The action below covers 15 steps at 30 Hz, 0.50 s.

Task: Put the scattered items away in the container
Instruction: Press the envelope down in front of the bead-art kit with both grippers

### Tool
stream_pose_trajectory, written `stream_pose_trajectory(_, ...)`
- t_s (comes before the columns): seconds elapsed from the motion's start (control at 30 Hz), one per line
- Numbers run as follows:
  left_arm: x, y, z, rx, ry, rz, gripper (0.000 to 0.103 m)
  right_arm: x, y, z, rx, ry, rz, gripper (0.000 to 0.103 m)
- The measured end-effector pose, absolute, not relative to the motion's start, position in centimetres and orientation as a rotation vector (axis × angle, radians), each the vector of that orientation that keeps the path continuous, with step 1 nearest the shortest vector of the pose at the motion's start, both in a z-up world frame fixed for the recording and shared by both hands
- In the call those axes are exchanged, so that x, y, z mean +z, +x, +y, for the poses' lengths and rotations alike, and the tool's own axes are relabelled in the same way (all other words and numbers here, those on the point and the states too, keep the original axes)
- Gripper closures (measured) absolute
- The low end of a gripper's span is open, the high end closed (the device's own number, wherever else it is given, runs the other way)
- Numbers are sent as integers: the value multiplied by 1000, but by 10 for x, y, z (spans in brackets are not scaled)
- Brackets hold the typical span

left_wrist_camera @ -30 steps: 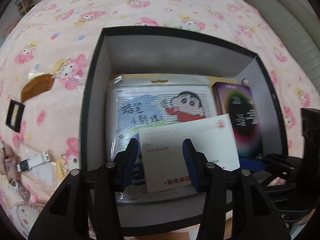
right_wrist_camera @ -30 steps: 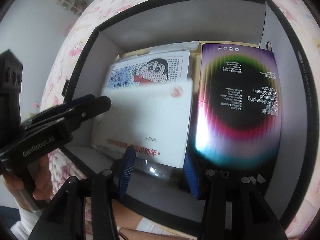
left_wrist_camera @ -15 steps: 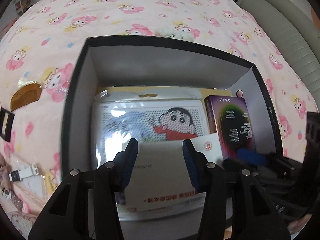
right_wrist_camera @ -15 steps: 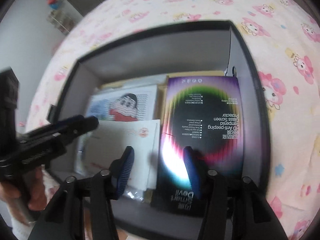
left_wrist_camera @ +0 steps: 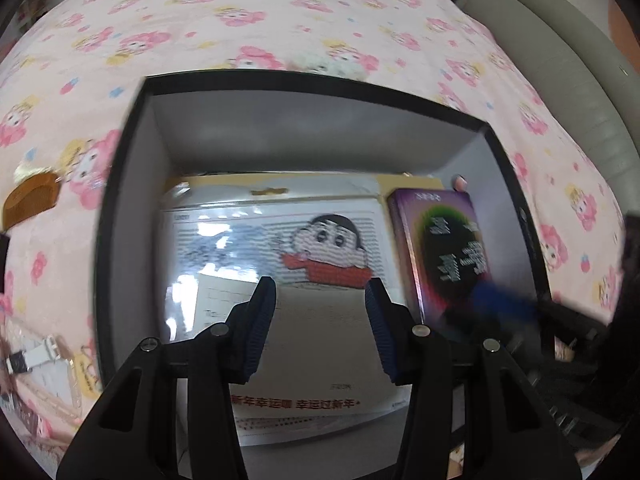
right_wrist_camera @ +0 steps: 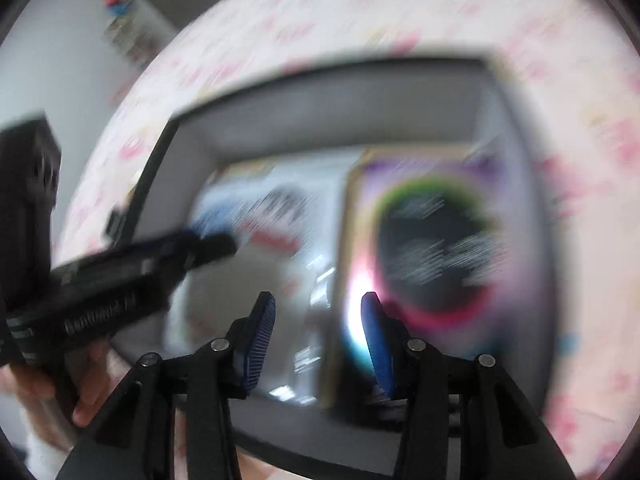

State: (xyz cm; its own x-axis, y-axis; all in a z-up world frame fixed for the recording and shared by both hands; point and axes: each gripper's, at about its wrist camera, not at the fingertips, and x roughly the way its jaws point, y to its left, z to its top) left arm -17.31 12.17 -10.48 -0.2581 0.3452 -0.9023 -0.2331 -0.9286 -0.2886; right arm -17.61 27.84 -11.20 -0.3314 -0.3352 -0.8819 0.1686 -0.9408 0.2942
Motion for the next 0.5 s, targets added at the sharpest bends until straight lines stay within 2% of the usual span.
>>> stream_pose_trajectory(0.13,-110,-177,140,2214,-1630,-84,56,-98,-175,289,-2519,1512,-176,62)
stream_pose_trajectory(0.27,-126,-194,144,2250,-1778,-48,56,-104,-182,296,-2458,1549,-256,62)
stream_pose_trajectory(0.33,-131,-196,139,2223,-1837,-81,56,-113,-182,289,-2439,1581,-239,62)
stream_pose_trajectory(0.5,-131,-192,132,2158,-1901,-33,56,-108,-172,290,-2418,1617,-229,62)
